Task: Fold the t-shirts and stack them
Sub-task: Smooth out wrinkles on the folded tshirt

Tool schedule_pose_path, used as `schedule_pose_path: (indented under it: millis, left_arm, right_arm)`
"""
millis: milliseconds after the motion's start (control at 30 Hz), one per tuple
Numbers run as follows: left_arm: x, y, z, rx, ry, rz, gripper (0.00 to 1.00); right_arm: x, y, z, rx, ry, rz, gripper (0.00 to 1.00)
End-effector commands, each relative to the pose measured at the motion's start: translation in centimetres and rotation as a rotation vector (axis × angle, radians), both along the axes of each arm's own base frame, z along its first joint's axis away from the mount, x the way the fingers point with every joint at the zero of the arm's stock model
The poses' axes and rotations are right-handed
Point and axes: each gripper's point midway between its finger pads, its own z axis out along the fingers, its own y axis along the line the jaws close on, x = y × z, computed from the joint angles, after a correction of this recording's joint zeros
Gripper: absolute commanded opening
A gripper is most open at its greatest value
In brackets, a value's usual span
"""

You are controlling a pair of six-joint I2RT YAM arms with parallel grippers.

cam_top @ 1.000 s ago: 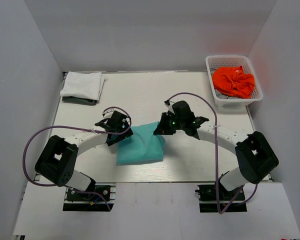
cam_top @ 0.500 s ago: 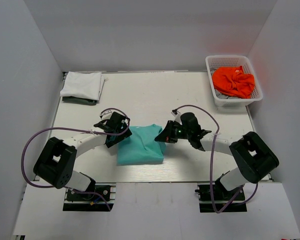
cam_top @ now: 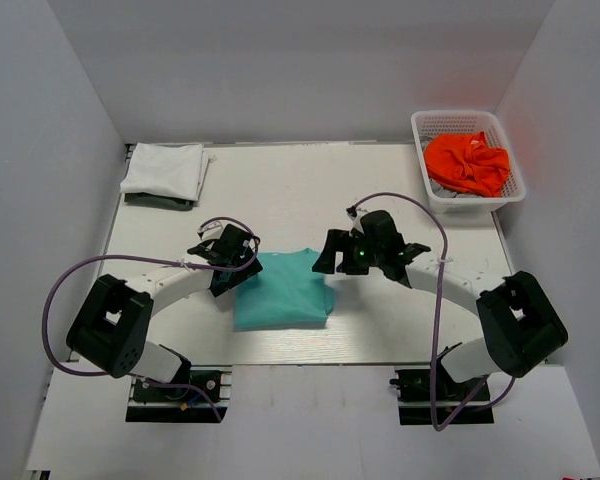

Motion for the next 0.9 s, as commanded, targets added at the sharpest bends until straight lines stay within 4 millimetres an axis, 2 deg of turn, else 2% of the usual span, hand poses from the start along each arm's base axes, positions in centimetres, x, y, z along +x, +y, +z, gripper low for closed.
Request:
schedule_pose_path:
  millis: [0,100,233,400,533,600,633,733,867]
  left_arm:
    - [-1.7,1.2,-0.8,0.038,0.064,0.021,1.0]
    - [-1.7,1.2,-0.8,0.039,0.065,0.021,1.0]
    - [-1.8,1.5,-0.8,0.05,0.068,0.024,1.0]
    - [-1.9,1.5,-1.1,0.056,0.078,0.024,1.0]
    - [-2.0,1.6,-1.4,0.06,0.086,0.024,1.0]
    - [-2.0,1.6,-1.4,0.06,0.086,0.024,1.0]
    - [-2.1,1.4,-1.4,0.053,0.09,0.021,1.0]
    - [-2.1,1.3,-1.4,0.046,0.094,0.017,1.0]
    - [-2.1,1.3,-1.1,0.037,0.078,0.017,1.0]
  right_arm:
    - [-2.4,-0.9,-1.3,-0.115,0.04,0.079,0.9]
    - [-4.2,-0.7,-2.0,-0.156,0.079,0.114,0.9]
    - [-5.3,0.3,-2.0,-0.161,0.093,0.138,0.9]
    - [-5.7,1.3,-3.0,-0.166,0.119,0.136,0.83]
    - [-5.6,3.2,-2.5,-0.117,0.122,0.164,0.78]
    - [-5.5,4.1,-2.2,-0.098,0.111,0.173,0.62]
    - [-5.5,4.5,-1.9,-0.083,0.111,0.17,0.49]
    - [-5.1,5.1,-1.3,-0.057,0.099,0.161,0.35]
    - [-5.1,5.4,-1.2,-0.037,0.129,0.159,0.11]
